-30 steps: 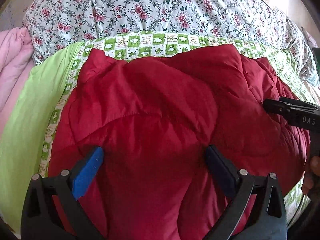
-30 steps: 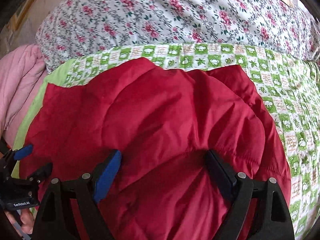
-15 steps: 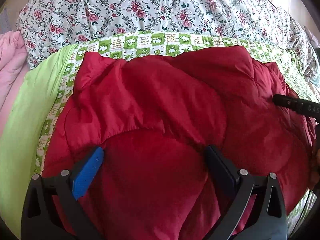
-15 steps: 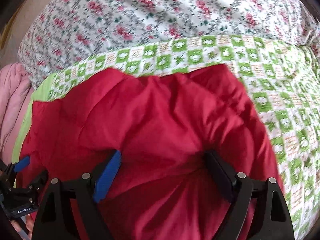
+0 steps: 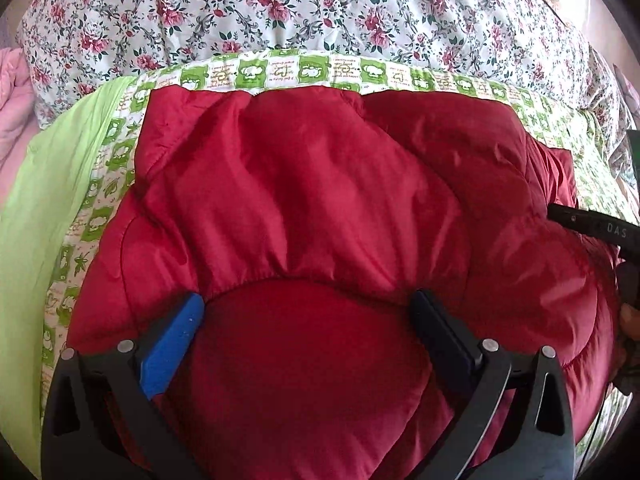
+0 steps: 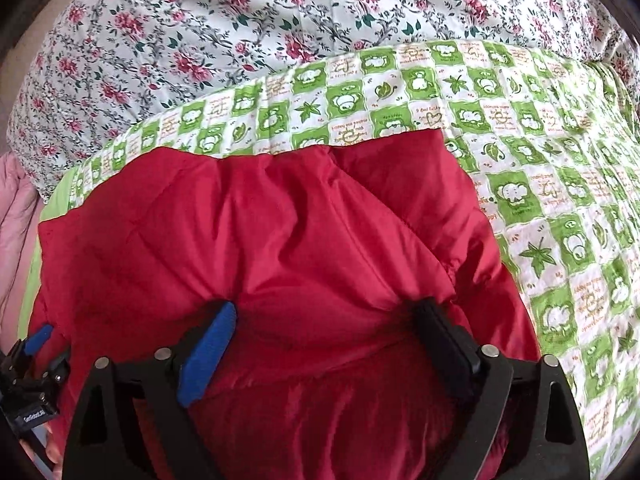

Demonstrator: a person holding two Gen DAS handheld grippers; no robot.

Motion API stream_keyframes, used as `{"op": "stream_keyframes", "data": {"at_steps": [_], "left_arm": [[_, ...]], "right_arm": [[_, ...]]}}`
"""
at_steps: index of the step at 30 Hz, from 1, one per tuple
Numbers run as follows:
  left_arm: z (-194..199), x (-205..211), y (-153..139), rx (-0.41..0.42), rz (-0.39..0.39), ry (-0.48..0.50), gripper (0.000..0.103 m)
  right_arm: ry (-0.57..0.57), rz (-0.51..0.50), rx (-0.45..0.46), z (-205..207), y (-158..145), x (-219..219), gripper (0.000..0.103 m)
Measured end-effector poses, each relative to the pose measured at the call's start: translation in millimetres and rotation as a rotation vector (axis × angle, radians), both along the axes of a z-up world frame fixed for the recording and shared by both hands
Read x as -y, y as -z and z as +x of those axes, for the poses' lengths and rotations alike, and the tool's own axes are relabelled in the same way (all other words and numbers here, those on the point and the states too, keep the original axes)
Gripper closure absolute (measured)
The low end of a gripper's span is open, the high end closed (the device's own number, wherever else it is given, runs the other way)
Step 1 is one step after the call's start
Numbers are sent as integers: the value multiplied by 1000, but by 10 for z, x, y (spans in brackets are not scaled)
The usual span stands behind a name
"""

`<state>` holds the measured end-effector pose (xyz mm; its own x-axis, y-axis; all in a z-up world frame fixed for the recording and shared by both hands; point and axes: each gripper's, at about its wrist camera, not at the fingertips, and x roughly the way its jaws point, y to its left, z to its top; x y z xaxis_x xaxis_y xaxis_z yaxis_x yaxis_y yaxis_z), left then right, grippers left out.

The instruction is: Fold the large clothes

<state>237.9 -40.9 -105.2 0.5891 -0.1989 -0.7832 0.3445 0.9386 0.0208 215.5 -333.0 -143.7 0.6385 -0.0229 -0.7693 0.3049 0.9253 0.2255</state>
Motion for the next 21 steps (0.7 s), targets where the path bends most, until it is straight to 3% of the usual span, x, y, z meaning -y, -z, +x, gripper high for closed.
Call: {"op": "stream_keyframes", "data": {"at_steps": [9, 12, 21], "left_arm": [[-131, -72, -106, -5, 23, -21, 0], [-310, -195, -248, -4, -5, -25, 0], [-905, -572, -354, -36, -36, -14, 0]], "right_arm": [[-4, 35, 34, -101, -85, 36, 8], [-8, 32, 57, -225, -194, 5, 8], [-106, 23, 148, -1043, -640, -440, 8]]}}
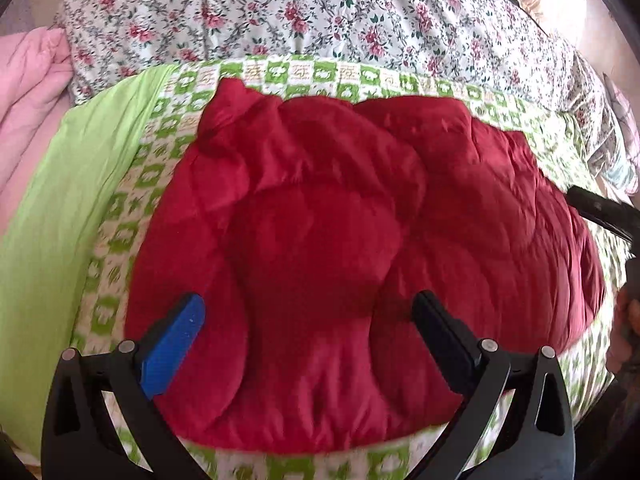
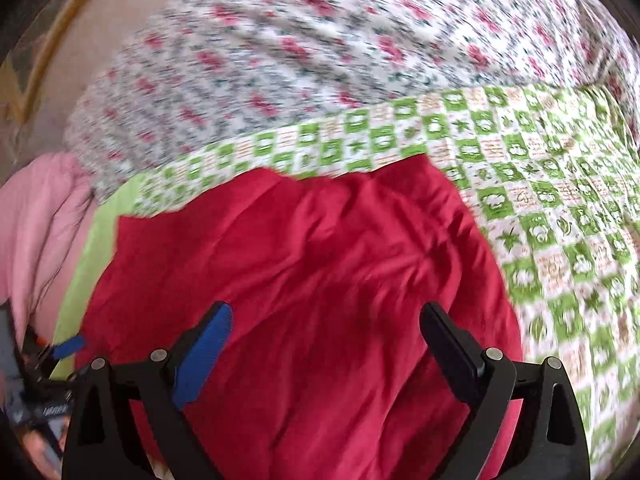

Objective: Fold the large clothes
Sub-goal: 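Smooth the folded jacket's surface with both open tools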

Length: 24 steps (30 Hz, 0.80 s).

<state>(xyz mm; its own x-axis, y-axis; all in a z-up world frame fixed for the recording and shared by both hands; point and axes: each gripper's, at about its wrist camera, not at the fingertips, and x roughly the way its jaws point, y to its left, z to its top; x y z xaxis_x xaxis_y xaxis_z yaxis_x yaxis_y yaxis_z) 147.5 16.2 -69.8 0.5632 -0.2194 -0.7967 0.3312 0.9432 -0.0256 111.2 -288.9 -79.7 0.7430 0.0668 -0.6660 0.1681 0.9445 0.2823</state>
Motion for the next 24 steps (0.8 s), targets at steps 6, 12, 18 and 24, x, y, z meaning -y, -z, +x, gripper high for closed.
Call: {"op": "stream_keyframes", "data": {"at_steps": [6, 12, 18, 24], "left_arm": [[-198, -71, 221, -30, 32, 4, 0], [-194, -54, 351, -42, 16, 2, 0], [-187, -3, 395, -33, 27, -11, 0], [-164, -6, 424, -33, 27, -19, 0]], "right_arm": [[-54, -83, -76, -417, 177, -371, 8], [-27, -99, -146, -458, 551, -252, 8], [-11, -122, -149, -394, 614, -266, 4], [-11, -164, -124, -433, 402, -402, 7]]}}
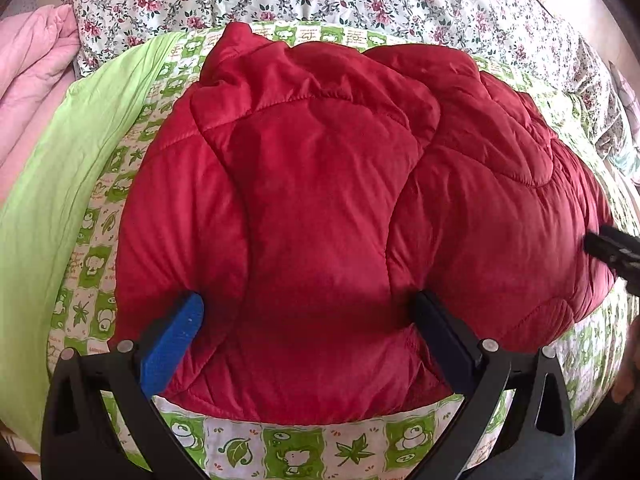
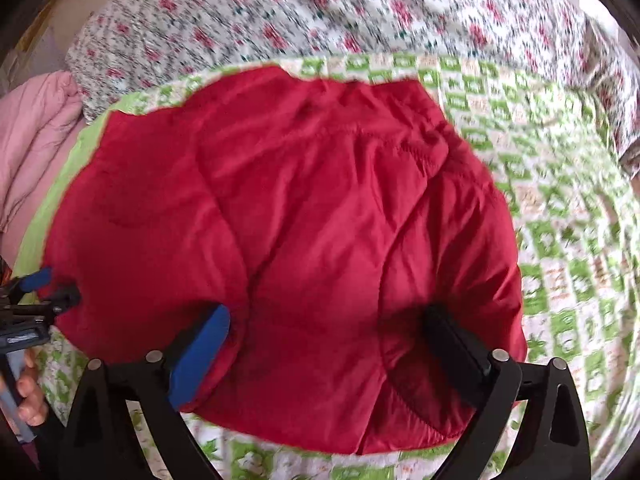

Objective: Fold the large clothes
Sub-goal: 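Smooth the folded jacket's surface with both open tools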

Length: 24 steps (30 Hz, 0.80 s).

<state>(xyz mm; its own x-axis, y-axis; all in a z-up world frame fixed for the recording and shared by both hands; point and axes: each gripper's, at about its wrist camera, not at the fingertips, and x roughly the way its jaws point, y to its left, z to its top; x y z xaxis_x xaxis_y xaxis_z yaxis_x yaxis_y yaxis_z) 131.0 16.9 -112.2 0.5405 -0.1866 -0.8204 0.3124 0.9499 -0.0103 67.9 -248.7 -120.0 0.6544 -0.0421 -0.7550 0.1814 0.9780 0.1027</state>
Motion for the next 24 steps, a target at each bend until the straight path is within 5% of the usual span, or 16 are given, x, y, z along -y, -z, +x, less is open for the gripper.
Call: {"op": "stream_keyframes", "data": {"at_steps": [4, 13, 24], "left_arm": [[-6, 14, 5, 3, 5, -2, 0], [8, 25, 40, 2, 4, 6, 0], [67, 40, 53, -10, 7, 1, 0]], "right_arm": [[-14, -12, 20, -6, -114, -80, 7], [1, -12, -31, 285, 256, 7, 0], [11, 7, -11, 222, 71, -23, 5]]}}
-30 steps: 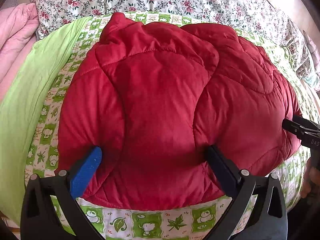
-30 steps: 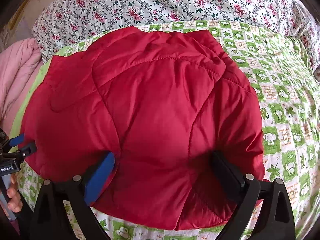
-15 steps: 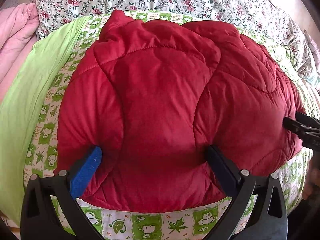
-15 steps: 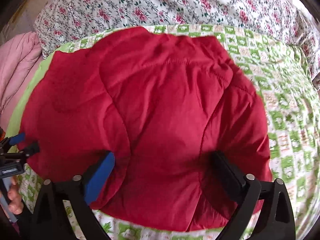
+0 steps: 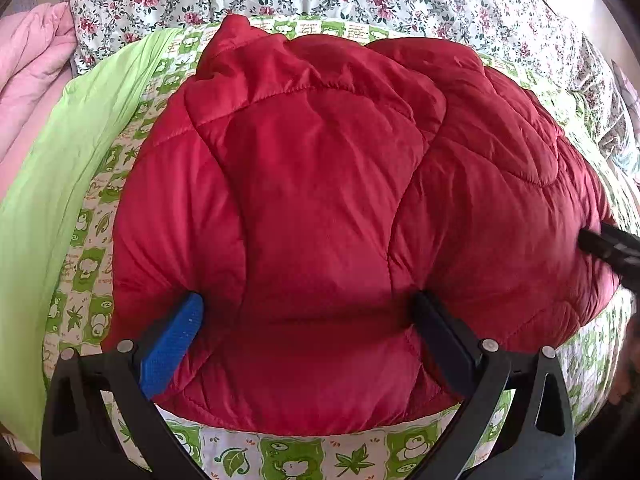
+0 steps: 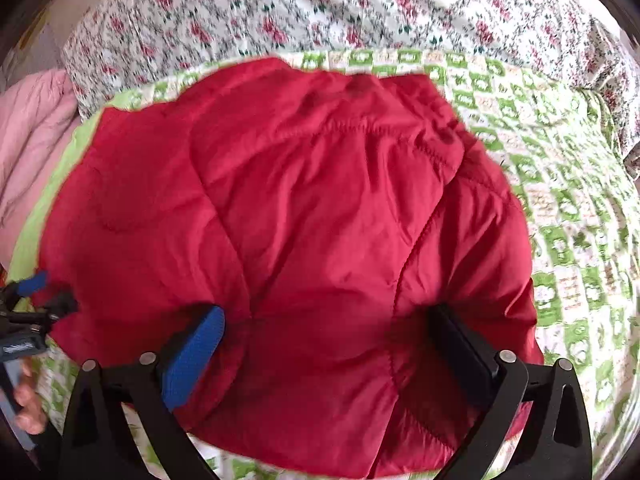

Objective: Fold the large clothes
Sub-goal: 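Smooth the folded jacket's surface with both open tools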

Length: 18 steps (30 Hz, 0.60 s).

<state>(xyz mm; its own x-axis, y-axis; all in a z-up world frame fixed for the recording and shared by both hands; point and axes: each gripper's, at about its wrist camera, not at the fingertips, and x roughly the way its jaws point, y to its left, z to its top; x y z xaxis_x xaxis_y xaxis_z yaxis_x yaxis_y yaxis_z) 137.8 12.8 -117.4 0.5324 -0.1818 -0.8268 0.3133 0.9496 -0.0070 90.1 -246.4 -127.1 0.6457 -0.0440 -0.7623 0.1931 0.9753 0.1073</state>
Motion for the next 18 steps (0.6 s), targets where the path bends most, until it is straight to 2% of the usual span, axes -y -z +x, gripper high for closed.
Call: {"op": "stream_keyframes", "data": {"at_steps": [2, 5, 9, 13, 18], "left_arm": [[0, -3, 2, 2, 1, 0, 0], [22, 1, -8, -6, 6, -1, 0], [80, 9, -24, -19, 3, 5, 0], [171, 28, -21, -26, 4, 9, 0], [186, 28, -52, -30, 8, 2, 0]], "right_arm": [[-15, 37, 36, -37, -133, -24, 6], [-28, 28, 43, 67, -257, -58, 7], [-17, 15, -52, 411, -65, 18, 4], [-12, 10, -64, 559, 87, 116, 0], [-9, 17, -70, 593, 82, 140, 0]]}}
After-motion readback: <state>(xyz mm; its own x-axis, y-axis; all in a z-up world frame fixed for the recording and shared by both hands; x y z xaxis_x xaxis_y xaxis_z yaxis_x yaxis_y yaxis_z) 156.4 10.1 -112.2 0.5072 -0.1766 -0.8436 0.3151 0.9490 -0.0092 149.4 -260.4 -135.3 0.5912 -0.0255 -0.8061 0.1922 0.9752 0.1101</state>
